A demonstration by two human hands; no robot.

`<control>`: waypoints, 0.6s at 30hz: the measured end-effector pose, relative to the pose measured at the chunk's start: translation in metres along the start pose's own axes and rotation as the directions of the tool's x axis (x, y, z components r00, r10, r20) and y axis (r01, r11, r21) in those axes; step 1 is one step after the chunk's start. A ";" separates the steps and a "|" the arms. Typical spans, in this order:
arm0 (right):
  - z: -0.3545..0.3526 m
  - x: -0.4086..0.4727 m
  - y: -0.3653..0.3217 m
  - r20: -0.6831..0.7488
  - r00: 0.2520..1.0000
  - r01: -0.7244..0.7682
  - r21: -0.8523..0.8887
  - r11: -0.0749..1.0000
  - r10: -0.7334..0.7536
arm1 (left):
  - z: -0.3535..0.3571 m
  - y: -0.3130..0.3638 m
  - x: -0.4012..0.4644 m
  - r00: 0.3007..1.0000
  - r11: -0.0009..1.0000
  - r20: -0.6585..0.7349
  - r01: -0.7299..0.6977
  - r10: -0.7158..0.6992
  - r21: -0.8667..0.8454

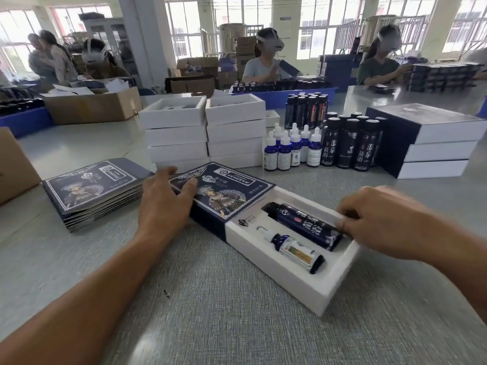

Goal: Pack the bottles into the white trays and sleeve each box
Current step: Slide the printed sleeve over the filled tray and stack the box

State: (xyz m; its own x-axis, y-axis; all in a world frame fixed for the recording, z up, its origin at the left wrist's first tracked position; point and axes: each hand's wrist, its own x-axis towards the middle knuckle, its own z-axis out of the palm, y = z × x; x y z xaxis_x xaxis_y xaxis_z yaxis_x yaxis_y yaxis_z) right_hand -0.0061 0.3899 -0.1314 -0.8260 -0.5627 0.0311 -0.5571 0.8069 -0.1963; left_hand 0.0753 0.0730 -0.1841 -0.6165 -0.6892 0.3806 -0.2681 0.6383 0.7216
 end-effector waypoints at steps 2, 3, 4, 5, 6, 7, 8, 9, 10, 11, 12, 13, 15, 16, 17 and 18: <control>0.007 -0.005 -0.014 -0.018 0.999 0.031 0.018 0.999 -0.030 | -0.001 0.007 -0.006 0.999 0.999 -0.043 0.001 0.001 0.043; 0.011 -0.008 -0.021 -0.018 0.998 0.054 0.040 0.998 -0.054 | 0.000 0.008 -0.008 1.000 0.999 -0.025 0.010 -0.009 0.044; 0.015 -0.010 -0.028 -0.007 0.997 0.080 0.075 0.994 -0.080 | 0.002 0.009 -0.011 0.999 0.999 0.025 0.019 -0.020 0.036; 0.018 -0.013 -0.034 0.007 0.994 0.107 0.118 0.987 -0.108 | 0.003 0.010 -0.013 0.996 1.000 0.091 0.024 -0.025 0.020; 0.020 -0.015 -0.037 0.019 0.991 0.131 0.163 0.978 -0.136 | 0.004 0.009 -0.014 0.987 1.000 0.156 0.025 -0.025 0.003; 0.019 -0.017 -0.039 0.036 0.986 0.155 0.204 0.967 -0.166 | 0.004 0.008 -0.014 0.979 1.000 0.203 0.018 -0.016 -0.006; 0.016 -0.018 -0.038 0.066 0.978 0.176 0.243 0.954 -0.197 | 0.004 0.006 -0.013 0.974 1.000 0.228 0.009 -0.007 -0.007; 0.012 -0.019 -0.036 0.109 0.967 0.193 0.282 0.940 -0.231 | 0.002 0.005 -0.011 0.972 1.000 0.236 0.001 0.000 -0.001; 0.008 -0.021 -0.034 0.159 0.950 0.207 0.320 0.925 -0.268 | 0.001 0.003 -0.009 0.970 1.000 0.242 -0.004 0.002 0.007; 0.004 -0.021 -0.032 0.207 0.930 0.218 0.352 0.910 -0.303 | -0.001 0.002 -0.007 0.968 1.000 0.249 -0.007 0.004 0.014; 0.002 -0.022 -0.031 0.249 0.908 0.229 0.379 0.897 -0.337 | -0.001 0.001 -0.006 0.966 1.000 0.260 -0.008 0.004 0.012; 0.000 -0.022 -0.030 0.289 0.882 0.239 0.405 0.882 -0.372 | -0.001 0.000 -0.005 0.963 1.000 0.268 -0.007 0.006 0.005; -0.001 -0.023 -0.030 0.344 0.838 0.240 0.463 0.853 -0.423 | -0.001 0.000 -0.005 0.962 1.000 0.274 -0.005 0.010 -0.018; 0.000 -0.023 -0.031 0.345 0.835 0.239 0.475 0.847 -0.429 | -0.001 -0.001 -0.005 0.962 1.000 0.272 -0.001 0.010 -0.030; 0.000 -0.023 -0.031 0.328 0.843 0.248 0.468 0.848 -0.427 | -0.002 -0.001 -0.005 0.963 0.999 0.269 0.002 0.010 -0.044; 0.001 -0.023 -0.031 0.304 0.854 0.261 0.453 0.853 -0.423 | -0.002 -0.001 -0.004 0.964 0.998 0.267 0.004 0.011 -0.057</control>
State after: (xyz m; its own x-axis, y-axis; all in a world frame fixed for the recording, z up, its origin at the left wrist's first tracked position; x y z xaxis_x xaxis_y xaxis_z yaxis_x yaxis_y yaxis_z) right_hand 0.0301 0.3771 -0.1265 -0.4437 -0.8761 -0.1888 -0.6519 0.4600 -0.6029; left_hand 0.0799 0.0744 -0.1853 -0.7950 -0.5652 0.2202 -0.2279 0.6148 0.7551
